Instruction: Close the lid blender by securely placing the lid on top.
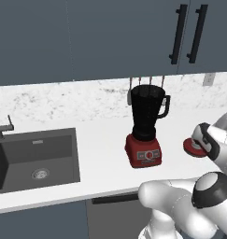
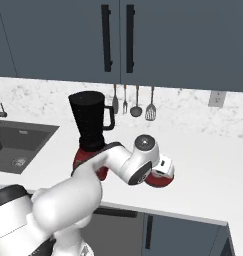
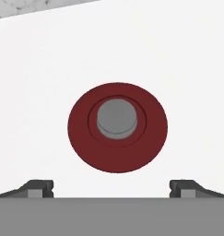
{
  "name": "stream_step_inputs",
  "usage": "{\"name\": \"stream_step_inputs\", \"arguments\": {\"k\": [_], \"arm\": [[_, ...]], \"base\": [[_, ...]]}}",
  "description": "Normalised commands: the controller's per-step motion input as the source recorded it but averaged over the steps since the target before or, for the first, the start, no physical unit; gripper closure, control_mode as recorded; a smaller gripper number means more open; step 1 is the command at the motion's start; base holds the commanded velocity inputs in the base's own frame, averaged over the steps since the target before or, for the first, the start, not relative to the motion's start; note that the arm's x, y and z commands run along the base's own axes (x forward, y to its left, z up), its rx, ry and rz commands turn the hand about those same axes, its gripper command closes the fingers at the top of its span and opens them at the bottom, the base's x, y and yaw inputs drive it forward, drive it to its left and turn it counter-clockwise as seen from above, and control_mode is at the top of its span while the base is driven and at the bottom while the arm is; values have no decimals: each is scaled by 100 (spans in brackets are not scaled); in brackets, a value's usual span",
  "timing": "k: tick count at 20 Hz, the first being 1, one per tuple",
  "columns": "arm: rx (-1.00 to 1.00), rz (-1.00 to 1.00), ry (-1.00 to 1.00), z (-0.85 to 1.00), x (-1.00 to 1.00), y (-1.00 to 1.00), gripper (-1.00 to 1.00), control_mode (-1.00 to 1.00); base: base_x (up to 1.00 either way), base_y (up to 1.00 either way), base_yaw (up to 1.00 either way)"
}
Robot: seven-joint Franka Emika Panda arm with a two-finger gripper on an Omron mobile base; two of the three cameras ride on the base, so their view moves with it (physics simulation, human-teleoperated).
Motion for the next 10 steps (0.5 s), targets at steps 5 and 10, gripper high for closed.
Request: {"name": "stream_step_inputs", "arguments": {"k": [5, 10], "arm": [[0, 0, 0, -9, 26, 0, -100, -100], [0, 1, 0, -1, 23, -3, -100, -100]], "base": [[0, 0, 0], [0, 0, 0]]}}
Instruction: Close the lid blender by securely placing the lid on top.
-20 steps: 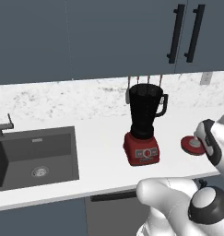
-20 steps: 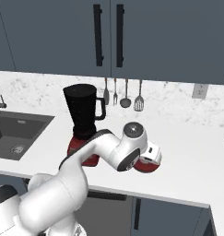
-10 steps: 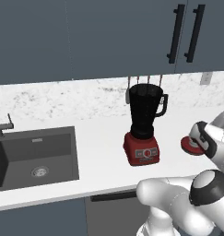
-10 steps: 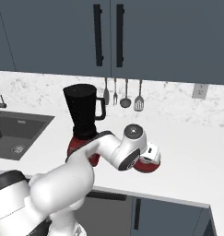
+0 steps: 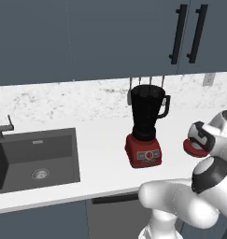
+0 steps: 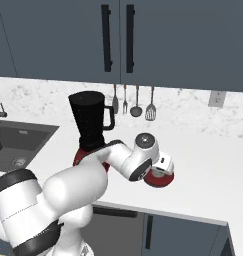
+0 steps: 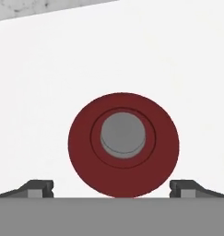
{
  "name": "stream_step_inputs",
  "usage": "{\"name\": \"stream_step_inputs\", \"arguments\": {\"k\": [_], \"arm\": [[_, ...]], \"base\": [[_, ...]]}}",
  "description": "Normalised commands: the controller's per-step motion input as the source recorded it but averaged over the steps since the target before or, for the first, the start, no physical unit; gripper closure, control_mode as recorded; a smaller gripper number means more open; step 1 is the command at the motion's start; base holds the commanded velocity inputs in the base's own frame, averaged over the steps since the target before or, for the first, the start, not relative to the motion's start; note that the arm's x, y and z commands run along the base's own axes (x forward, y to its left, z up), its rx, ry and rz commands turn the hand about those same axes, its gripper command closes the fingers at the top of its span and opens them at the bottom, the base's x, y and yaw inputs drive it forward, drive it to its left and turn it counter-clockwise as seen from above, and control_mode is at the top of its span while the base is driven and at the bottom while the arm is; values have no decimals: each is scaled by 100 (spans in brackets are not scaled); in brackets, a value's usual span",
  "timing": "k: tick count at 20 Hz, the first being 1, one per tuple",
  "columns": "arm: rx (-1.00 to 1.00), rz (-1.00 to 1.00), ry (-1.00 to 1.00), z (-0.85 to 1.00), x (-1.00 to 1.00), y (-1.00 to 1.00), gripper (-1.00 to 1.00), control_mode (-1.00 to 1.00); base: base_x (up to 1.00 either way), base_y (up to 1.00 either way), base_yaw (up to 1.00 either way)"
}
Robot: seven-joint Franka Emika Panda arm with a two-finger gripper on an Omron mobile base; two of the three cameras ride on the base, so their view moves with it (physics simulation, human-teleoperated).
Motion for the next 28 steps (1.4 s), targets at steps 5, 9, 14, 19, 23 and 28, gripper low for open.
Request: {"name": "stream_step_inputs", "arguments": {"k": [5, 9, 14, 19, 23, 28], "arm": [[0, 1, 0, -9, 16, -6, -100, -100], [0, 1, 0, -22, 2, -17, -100, -100], [0, 0, 0, -26, 1, -16, -100, -100], [0, 0, 0, -20, 8, -1, -100, -100], [0, 0, 0, -13, 12, 0, -100, -100], [0, 0, 0, -9, 12, 0, -100, -100]], "base": [[0, 0, 0], [0, 0, 0], [0, 0, 0], [0, 0, 0], [0, 0, 0], [0, 0, 0]]}}
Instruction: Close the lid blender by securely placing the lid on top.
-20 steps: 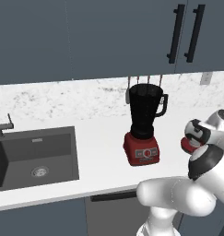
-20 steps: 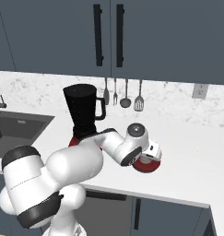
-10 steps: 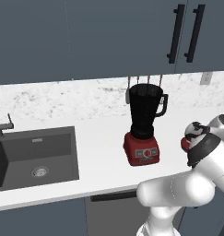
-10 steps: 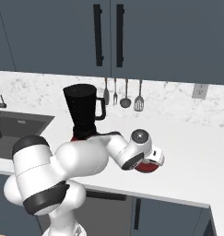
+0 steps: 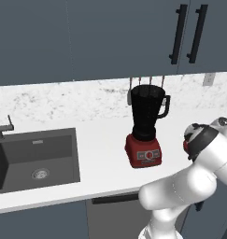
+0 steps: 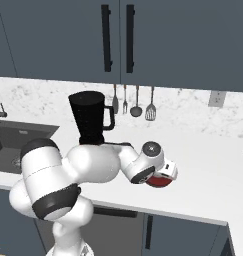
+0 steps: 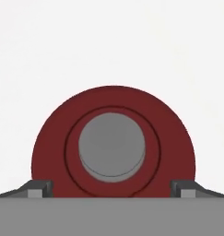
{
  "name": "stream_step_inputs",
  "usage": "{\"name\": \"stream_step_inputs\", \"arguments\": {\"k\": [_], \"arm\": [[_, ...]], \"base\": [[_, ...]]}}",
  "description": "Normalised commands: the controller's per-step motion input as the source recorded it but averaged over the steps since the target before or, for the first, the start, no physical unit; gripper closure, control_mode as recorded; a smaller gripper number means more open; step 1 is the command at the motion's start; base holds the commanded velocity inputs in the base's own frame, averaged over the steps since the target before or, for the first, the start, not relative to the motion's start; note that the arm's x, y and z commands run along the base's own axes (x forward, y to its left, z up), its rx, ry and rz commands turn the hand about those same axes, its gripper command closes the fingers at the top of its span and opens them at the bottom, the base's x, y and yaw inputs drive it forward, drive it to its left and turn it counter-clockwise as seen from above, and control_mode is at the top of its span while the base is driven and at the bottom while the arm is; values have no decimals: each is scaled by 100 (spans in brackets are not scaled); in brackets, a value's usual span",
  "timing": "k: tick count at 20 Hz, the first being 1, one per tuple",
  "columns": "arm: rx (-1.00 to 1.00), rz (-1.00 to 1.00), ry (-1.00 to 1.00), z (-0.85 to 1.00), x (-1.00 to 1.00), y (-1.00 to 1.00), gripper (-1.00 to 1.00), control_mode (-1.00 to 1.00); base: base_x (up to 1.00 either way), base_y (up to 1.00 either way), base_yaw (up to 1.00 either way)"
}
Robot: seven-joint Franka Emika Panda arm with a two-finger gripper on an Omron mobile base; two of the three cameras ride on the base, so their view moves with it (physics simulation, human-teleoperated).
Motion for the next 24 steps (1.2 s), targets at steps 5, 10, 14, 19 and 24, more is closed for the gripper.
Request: {"name": "stream_step_inputs", "arguments": {"k": [5, 10, 14, 19, 24], "arm": [[0, 1, 0, -7, 15, 0, -100, -100], [0, 1, 0, -8, 17, 0, -100, -100], [0, 1, 0, -11, 15, 0, -100, -100], [0, 0, 0, -13, 7, -2, -100, -100], [0, 0, 0, -14, 0, -7, -100, -100]], "base": [[0, 0, 0], [0, 0, 0], [0, 0, 0], [0, 0, 0], [0, 0, 0]]}}
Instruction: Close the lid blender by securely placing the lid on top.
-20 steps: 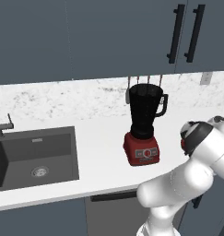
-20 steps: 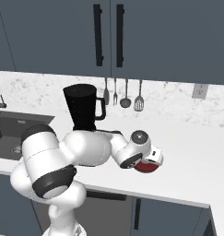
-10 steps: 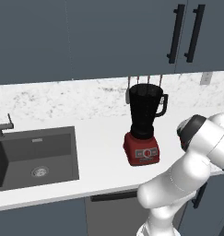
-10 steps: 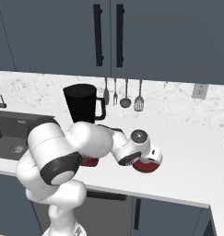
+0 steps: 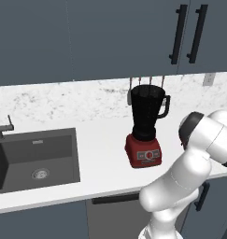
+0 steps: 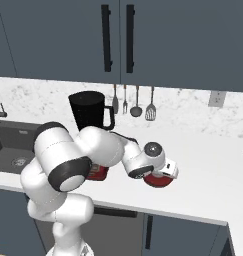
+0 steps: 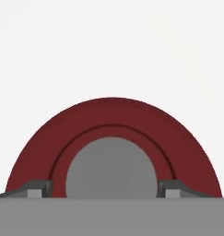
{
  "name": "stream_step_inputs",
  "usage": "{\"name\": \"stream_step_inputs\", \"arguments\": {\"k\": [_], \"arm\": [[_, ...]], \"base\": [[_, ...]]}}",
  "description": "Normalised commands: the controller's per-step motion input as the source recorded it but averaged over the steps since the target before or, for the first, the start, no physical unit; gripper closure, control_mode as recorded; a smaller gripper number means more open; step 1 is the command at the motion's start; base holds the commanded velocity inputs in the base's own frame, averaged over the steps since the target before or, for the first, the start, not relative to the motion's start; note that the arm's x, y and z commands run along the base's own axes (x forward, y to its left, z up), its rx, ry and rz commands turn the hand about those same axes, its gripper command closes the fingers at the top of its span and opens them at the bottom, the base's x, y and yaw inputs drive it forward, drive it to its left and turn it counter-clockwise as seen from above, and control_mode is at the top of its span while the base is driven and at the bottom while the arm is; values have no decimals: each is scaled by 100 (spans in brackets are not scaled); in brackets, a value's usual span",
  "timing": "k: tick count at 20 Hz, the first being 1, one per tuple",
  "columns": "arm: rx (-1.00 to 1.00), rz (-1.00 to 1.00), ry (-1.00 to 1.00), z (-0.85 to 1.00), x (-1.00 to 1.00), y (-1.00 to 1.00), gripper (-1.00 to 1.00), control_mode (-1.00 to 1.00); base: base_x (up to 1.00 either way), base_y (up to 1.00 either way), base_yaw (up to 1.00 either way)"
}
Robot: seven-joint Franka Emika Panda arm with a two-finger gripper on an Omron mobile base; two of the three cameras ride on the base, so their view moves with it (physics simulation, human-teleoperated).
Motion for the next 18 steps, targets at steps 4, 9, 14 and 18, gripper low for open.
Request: {"name": "stream_step_inputs", "arguments": {"k": [4, 9, 14, 18], "arm": [[0, 0, 0, -17, 0, -2, 100, -100], [0, 0, 1, -25, 0, 0, 100, -100], [0, 0, 0, -15, 0, 0, 100, -100], [0, 0, 0, 0, 0, 0, 100, -100]], "base": [[0, 0, 0], [0, 0, 0], [0, 0, 0], [0, 0, 0]]}}
